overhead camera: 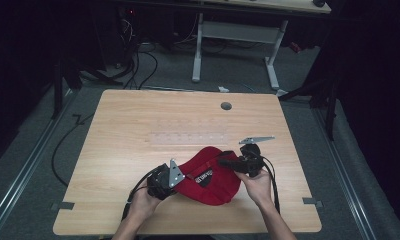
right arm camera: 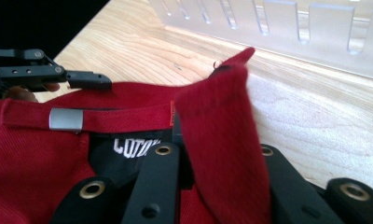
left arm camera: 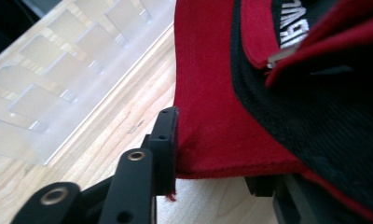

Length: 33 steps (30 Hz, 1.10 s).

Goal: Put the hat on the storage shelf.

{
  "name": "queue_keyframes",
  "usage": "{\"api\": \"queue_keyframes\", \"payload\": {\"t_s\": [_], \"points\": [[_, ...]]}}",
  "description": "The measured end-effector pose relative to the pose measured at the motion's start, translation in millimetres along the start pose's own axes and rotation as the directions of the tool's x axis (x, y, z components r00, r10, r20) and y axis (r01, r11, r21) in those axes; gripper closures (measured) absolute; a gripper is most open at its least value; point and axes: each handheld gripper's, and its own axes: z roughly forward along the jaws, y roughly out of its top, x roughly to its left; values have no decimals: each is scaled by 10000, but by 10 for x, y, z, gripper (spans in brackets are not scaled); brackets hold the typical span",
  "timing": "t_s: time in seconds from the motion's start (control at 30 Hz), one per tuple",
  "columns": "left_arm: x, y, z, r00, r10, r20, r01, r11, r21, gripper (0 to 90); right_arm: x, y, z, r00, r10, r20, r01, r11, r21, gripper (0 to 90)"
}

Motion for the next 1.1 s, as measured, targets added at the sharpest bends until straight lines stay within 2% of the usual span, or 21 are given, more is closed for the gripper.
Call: {"api": "queue_keyframes", "payload": {"t_s": [0.07,0.1,0.17,0.33,0.43,0.5,0.53,0.57,0.6,0.67,0.7,0.87,1.03,1.1], "points": [[-3,11,-11,9999,-37,108,37,10000,16,665,0,3,-2,9999,-101,43,101,9999,-98,782],[-24,33,-39,9995,7,324,-10,10000,99,678,3,4,-1,9998,-195,97,197,9997,-160,776],[-37,41,-48,9992,-18,399,14,10000,99,691,-6,5,0,9997,-239,51,240,9994,-230,764],[-90,78,-97,9959,86,900,-130,9987,490,751,-44,17,-8,9996,-16,-274,4,9990,-456,686],[-122,90,-125,9948,258,983,-307,9983,486,785,-74,20,-52,9991,102,-419,-135,9966,-809,614],[-135,103,-145,9939,285,1062,-343,9980,537,798,-81,23,-103,9991,131,-411,-181,9923,-1228,583],[-135,103,-145,9939,285,1062,-343,9980,537,803,-81,23,-103,9991,131,-411,-181,9923,-1228,583],[-148,109,-155,9931,301,1138,-366,9978,555,803,-85,28,-133,9991,128,-400,-185,9891,-1460,568],[-160,115,-162,9923,337,1189,-408,9975,573,811,-95,35,-187,9994,125,-314,-182,9819,-1887,540],[-174,124,-171,9920,443,1179,-521,9966,641,816,-99,39,-201,9994,158,-306,-216,9798,-1988,531],[-171,131,-175,9923,433,1159,-511,9966,654,824,-124,58,-263,9992,253,-294,-314,9720,-2329,507],[-105,199,-232,9941,119,1080,-198,9971,729,852,-151,97,-486,9993,288,-246,-350,9508,-3080,479],[-65,210,-248,9950,-133,987,67,9978,663,852,-177,86,-582,9997,210,-98,-231,9467,-3213,459],[-21,232,-263,9947,-498,904,450,9975,543,851,-205,54,-598,9996,264,86,-221,9444,-3280,450]]}}
